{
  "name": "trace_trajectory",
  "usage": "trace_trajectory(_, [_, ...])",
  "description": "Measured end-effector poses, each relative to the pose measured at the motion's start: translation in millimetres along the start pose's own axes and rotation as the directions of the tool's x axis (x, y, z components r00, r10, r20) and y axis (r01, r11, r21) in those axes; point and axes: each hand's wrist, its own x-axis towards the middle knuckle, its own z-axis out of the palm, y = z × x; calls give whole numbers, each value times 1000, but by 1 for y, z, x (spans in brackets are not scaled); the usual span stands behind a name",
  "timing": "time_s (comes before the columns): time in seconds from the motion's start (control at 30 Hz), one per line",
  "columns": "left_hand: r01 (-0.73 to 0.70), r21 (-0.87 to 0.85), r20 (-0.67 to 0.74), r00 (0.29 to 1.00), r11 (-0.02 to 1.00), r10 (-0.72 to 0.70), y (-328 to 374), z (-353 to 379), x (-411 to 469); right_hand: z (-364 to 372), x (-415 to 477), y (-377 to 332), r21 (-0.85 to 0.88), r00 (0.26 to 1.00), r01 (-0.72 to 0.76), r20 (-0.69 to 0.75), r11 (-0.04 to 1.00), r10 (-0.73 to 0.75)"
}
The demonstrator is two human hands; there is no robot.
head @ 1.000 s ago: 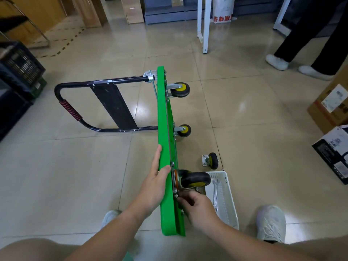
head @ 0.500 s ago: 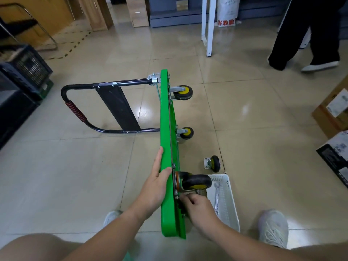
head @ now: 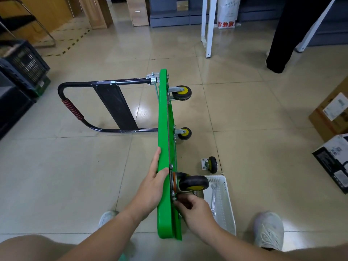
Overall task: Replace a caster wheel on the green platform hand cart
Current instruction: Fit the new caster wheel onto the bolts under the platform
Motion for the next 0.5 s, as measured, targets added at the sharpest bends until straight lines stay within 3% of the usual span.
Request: trace_trajectory(0.5, [20,-9,15,1000,1000,-20,-2,1,1,-2,0,-5,-1,1000,7,28,1000,-7])
